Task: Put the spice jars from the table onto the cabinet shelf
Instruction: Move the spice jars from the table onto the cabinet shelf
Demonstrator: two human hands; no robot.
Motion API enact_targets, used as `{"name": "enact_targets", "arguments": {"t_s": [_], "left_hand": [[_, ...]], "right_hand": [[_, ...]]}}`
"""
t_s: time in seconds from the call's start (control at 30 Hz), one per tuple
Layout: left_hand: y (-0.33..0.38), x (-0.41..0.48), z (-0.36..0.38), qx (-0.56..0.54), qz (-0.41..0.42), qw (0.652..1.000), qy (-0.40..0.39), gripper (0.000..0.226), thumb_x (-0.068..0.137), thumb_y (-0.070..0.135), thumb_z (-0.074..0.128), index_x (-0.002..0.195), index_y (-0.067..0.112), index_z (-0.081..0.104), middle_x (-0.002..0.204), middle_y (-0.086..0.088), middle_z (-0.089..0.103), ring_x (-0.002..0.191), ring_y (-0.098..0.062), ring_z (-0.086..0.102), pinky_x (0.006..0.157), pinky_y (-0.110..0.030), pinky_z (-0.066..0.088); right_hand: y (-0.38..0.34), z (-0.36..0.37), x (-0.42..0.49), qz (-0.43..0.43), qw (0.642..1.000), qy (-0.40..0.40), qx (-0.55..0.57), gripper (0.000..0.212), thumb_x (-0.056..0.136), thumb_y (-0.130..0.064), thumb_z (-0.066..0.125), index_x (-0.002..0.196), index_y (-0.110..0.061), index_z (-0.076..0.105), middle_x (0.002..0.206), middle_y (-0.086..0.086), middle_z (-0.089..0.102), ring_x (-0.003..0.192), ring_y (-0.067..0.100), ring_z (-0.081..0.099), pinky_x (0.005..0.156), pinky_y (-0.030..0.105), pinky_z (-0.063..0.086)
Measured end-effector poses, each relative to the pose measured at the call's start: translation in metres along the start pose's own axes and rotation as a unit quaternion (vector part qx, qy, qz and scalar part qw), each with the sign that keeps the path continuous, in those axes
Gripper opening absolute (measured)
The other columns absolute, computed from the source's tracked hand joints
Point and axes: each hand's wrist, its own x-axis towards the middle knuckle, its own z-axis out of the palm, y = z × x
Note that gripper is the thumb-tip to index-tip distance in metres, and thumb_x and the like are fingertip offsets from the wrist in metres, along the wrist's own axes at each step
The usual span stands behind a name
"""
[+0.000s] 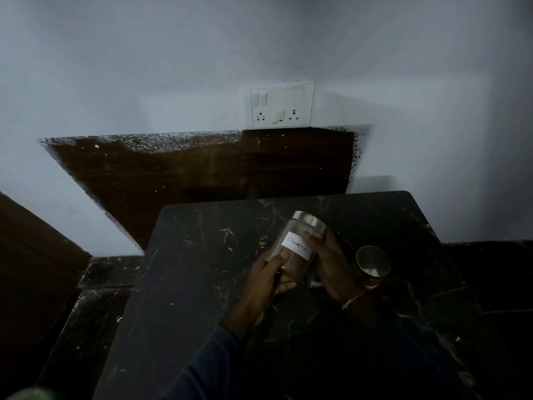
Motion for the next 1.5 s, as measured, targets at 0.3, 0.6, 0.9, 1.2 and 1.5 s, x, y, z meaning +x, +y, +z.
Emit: {"name": "enact_targets", "arguments": {"t_s": [0.3,0.6,0.9,1.2,1.5], "left_hand": [[0.015,-0.004,-0.020,0.085,0.023,0.996,-0.002,0.029,0.092,0.034,0.057,0.117,0.019,0.057,0.108,-0.007,0.069,0.089,-0.019,0.073,0.077,-0.033,0.060],[0.045,-0.024,-0.028,0.150,0.163,0.975,0.029,0.060,0.068,0.043,0.076,0.120,0.027,0.051,0.113,0.006,0.064,0.096,-0.005,0.067,0.075,-0.022,0.058],[0.149,-0.027,-0.036,0.119,0.297,0.947,0.025,0.057,0.074,0.036,0.069,0.126,0.019,0.056,0.113,-0.002,0.071,0.098,-0.014,0.070,0.076,-0.025,0.058],[0.388,-0.062,-0.014,0.230,0.538,0.810,-0.032,0.049,0.080,0.045,0.069,0.126,0.033,0.058,0.109,0.006,0.073,0.099,-0.010,0.069,0.077,-0.023,0.056],[0.530,-0.038,-0.013,0.353,0.614,0.688,0.161,0.053,0.076,0.062,0.064,0.114,0.025,0.066,0.091,0.004,0.074,0.083,-0.007,0.070,0.078,-0.031,0.058]], "right_hand": [[-0.022,0.016,-0.006,-0.010,1.000,-0.013,0.023,0.098,0.055,-0.060,0.079,0.142,-0.035,0.041,0.138,0.000,0.053,0.123,0.023,0.055,0.102,0.055,0.045],[-0.054,0.033,-0.003,0.010,0.984,-0.053,0.172,0.073,0.076,-0.061,0.054,0.140,-0.026,0.048,0.126,0.013,0.065,0.114,0.031,0.063,0.084,0.043,0.053],[-0.165,0.076,0.009,-0.130,0.984,-0.120,0.023,0.038,0.101,-0.030,0.045,0.139,-0.027,0.047,0.129,0.007,0.063,0.115,0.025,0.063,0.086,0.038,0.057],[-0.415,0.120,-0.010,-0.455,0.874,-0.083,-0.151,0.076,0.074,-0.064,0.063,0.141,-0.044,0.031,0.114,-0.007,0.070,0.101,0.008,0.070,0.085,0.033,0.057],[-0.545,0.150,0.036,-0.528,0.836,-0.034,-0.144,0.044,0.089,-0.036,0.067,0.121,-0.025,0.040,0.102,0.014,0.071,0.086,0.020,0.071,0.071,0.035,0.059]]}}
